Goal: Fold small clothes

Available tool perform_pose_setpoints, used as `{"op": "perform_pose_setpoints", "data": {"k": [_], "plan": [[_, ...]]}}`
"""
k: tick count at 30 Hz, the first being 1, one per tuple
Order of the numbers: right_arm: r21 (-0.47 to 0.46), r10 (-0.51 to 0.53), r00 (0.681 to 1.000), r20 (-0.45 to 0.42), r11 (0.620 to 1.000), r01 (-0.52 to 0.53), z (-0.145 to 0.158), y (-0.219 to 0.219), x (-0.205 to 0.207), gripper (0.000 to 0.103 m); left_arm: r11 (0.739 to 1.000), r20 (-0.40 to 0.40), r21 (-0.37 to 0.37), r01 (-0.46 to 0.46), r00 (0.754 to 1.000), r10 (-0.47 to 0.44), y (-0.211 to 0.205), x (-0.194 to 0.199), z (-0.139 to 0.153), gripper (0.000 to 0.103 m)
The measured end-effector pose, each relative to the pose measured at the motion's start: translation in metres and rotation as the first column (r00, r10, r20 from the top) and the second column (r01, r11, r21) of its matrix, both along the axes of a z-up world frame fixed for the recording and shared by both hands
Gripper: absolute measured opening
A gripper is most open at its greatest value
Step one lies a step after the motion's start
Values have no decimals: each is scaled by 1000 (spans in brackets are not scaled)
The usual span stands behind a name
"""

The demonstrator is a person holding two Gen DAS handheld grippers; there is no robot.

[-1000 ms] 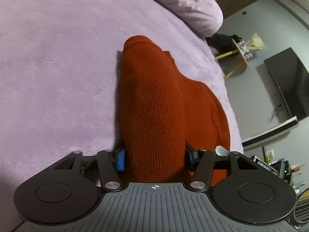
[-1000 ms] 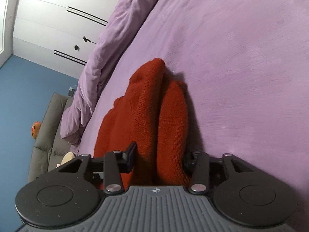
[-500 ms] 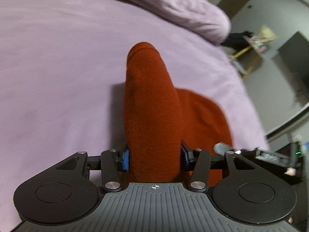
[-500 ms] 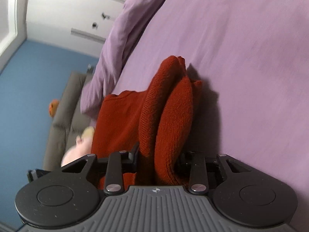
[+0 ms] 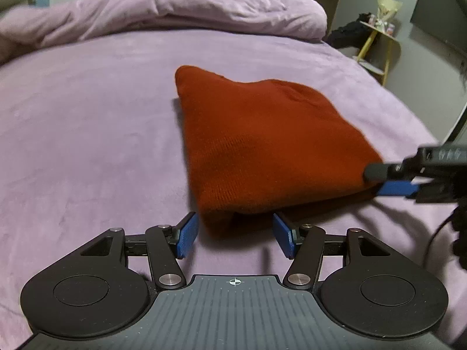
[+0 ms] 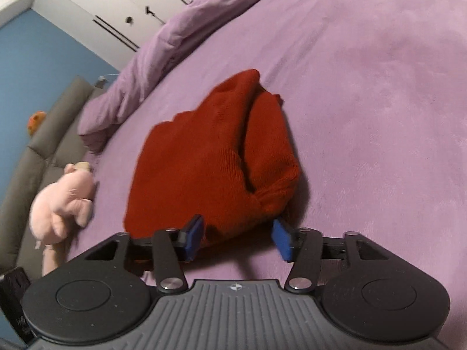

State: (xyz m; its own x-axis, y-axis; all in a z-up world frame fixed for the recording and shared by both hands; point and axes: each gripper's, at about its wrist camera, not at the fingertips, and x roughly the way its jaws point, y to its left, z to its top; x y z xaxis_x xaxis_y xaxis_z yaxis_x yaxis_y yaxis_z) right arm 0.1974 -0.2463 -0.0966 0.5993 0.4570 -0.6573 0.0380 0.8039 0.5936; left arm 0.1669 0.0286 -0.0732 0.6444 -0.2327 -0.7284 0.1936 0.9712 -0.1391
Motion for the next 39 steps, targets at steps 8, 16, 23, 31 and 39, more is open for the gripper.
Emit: {"op": "perform_pose_setpoints", "data": {"k": [8,16,23,31,39], "plan": [[-43,-4,991,130,999,10,11,18,-12,7,987,-22,9,-163,986,163,11,18,-6,60],[-300,-38,995,95,952,65,16,6,-11,27,984,-96,-37,-177,980,173,57,-8,10,64],[-450,26,972,235,889,85,53,30,24,30,970,-50,-83,-229,973,225,55,32,36,67],[-536,142,982,128,842,-52,14,98,143,23,951,-94,-91,-295,953,286,8,156,6,76],[-555,92,976,196,831,33,-21,83,178,27,947,-82,-58,-314,947,309,-4,206,-40,85]]}}
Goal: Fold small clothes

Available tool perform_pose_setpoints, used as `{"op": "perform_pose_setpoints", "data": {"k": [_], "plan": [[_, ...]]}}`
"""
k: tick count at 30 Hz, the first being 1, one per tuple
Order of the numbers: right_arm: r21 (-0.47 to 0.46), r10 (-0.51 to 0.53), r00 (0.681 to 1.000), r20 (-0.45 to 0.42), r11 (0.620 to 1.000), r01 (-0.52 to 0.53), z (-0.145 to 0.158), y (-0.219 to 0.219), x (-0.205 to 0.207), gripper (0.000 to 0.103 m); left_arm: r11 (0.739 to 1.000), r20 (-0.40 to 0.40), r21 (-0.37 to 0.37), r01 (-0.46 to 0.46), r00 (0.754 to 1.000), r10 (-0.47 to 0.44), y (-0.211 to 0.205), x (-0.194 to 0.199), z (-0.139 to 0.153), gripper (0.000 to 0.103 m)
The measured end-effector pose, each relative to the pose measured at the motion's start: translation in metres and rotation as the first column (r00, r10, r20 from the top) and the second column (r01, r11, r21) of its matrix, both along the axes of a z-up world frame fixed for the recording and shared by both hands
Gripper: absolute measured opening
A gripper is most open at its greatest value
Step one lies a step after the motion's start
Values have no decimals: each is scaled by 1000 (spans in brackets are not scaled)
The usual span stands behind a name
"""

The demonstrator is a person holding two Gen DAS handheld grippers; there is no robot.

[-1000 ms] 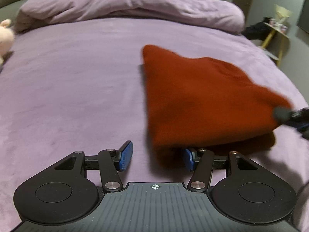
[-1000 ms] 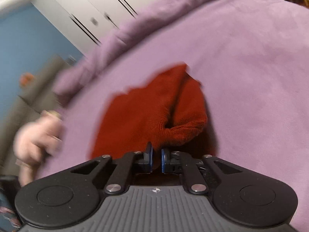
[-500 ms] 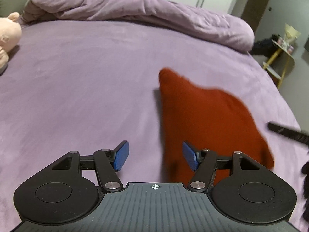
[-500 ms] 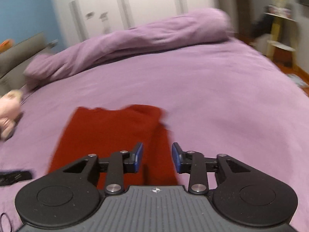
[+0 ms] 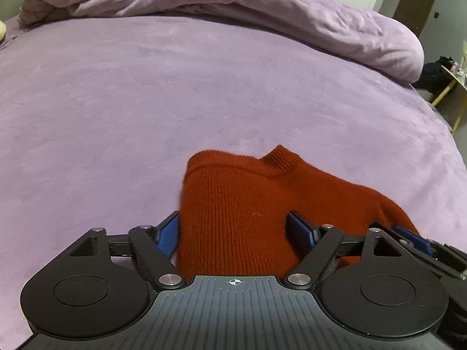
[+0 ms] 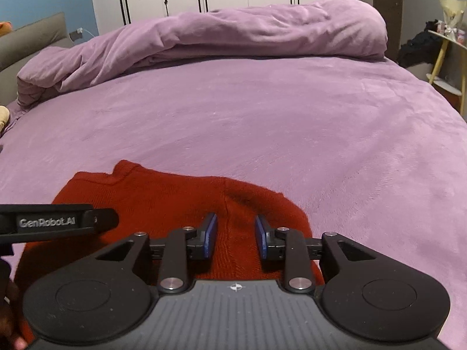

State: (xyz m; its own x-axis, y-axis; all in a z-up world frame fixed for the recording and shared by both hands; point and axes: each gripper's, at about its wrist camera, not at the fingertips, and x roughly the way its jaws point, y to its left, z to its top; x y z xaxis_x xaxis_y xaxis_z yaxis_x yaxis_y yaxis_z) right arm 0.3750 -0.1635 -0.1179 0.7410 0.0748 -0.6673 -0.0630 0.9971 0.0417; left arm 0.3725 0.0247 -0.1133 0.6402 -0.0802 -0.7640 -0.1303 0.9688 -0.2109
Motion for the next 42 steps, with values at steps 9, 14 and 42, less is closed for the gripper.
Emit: {"op": "perform_pose_setpoints", "data": {"k": [9,14,42], "plan": [[-28,18,999,32,999,-18,2,6,-9,30,999,24,35,9,1000,-10,-1,-21,15,86],[14,7,997,72,1000,-8,22,-3,-72,30,999,72,-22,31,997,-29,10,-93,38,85],[-58,128,949,-288,987,-150,36,20,-244,61,993,-63,85,87,995,-82,-2,-243,67,96]]}}
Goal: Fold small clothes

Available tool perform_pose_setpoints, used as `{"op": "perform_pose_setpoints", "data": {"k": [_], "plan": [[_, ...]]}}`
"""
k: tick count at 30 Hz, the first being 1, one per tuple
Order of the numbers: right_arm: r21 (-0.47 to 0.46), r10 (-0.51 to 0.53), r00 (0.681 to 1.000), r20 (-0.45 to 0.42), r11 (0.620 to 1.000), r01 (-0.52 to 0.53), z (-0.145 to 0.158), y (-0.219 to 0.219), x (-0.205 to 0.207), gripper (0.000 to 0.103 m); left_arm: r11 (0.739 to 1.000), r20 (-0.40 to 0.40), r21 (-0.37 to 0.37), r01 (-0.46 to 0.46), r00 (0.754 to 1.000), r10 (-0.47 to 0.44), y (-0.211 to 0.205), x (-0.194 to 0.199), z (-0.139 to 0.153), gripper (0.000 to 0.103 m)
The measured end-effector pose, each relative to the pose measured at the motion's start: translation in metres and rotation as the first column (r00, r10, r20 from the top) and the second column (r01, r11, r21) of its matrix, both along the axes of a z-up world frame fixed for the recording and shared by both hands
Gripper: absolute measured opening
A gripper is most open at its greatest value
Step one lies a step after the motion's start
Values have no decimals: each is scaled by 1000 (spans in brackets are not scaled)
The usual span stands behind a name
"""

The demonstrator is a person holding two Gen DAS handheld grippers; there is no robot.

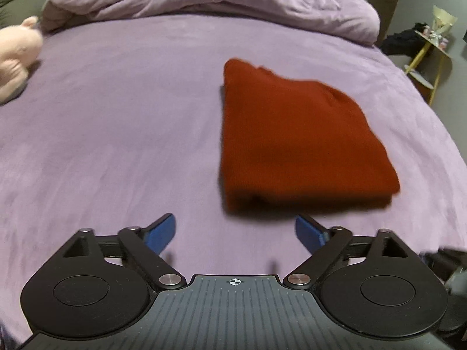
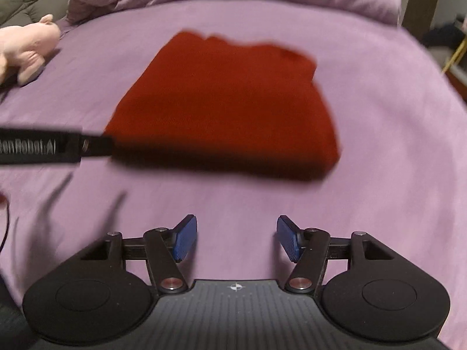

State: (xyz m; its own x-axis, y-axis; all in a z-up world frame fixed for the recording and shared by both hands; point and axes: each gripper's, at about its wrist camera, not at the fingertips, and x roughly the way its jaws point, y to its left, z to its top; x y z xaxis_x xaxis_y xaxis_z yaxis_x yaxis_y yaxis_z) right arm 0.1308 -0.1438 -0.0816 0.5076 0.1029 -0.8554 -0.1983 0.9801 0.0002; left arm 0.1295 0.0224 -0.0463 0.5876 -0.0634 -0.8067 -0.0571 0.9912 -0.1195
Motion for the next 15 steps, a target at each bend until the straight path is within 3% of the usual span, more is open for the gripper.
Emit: {"op": "perform_pose_setpoints", "data": {"k": [5,8,12,15], "plan": [[-27,-32,994,-106,999,29,1,6,-30,71,997,-56,68,43,998,-40,-6,-21,-1,96],[-75,-55,996,-76,996,49,18,11,-35,86,999,-51,44,18,999,-16,-1,-24,11,96],[-91,-65,998,-23,994,63,44,13,-32,86,999,19,34,1,1000,-2,4,-32,31,97],[-93,-89,996,9,992,89,57,12,-27,86,996,-11,86,20,1000,-19,0,-24,41,97]]}}
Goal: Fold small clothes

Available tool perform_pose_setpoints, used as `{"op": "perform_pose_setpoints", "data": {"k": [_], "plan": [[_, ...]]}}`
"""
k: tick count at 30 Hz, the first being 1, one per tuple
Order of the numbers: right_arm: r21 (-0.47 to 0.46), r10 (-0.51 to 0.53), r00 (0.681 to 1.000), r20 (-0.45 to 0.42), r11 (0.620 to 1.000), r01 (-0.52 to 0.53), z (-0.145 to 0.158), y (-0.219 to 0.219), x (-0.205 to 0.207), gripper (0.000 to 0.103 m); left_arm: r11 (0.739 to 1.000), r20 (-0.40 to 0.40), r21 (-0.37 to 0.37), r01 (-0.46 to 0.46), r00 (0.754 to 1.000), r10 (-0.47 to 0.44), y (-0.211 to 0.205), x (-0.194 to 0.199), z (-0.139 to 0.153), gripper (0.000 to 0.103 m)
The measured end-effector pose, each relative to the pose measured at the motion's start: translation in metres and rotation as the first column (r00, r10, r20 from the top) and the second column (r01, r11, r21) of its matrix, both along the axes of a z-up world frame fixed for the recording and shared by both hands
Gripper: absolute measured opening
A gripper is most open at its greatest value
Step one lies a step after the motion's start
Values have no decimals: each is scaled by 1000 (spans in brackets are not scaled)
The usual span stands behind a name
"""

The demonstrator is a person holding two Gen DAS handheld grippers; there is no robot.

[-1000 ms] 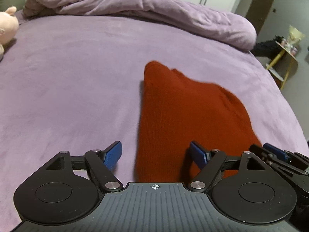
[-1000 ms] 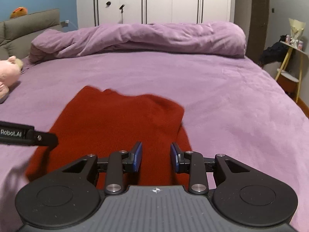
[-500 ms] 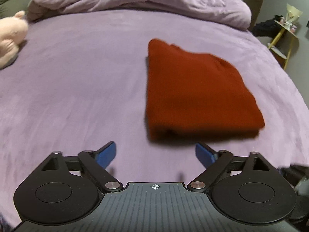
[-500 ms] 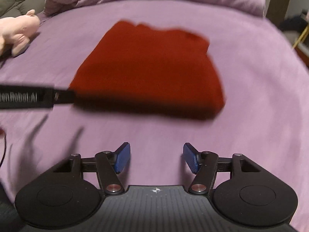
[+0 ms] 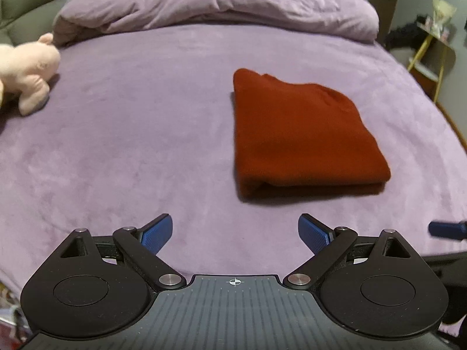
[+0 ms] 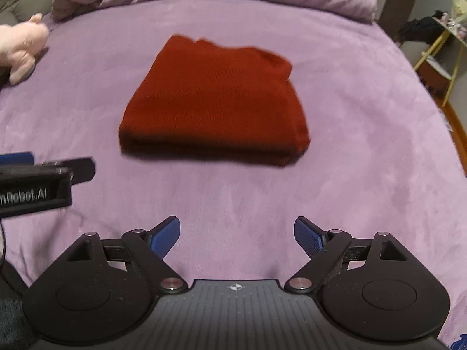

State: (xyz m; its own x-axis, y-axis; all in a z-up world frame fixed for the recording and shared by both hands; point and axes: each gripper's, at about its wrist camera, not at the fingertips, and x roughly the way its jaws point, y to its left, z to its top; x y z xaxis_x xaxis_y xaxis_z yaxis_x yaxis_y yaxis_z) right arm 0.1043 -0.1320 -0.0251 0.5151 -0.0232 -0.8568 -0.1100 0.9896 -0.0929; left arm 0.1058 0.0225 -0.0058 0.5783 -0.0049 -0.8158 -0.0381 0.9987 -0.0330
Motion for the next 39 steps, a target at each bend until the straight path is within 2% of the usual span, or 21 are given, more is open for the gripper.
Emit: {"op": "perform_pose_setpoints", "data": {"k": [3,5,16,39], "plan": [[19,-41,999,-4,999,42,8,-3,9,86,998,-92,33,48,995,-45,-6,10,4,97],[26,-63,998,-11,998,63,11,-3,15,86,997,-116,40,69,991,-64,-9,14,4,97],[1,-105,994,-12,994,105,19,-4,24,86,995,-69,88,50,997,-44,-13,17,14,96],[23,-118,993,-9,993,118,25,-6,25,86,996,-102,73,47,994,-39,-9,21,12,96]]}}
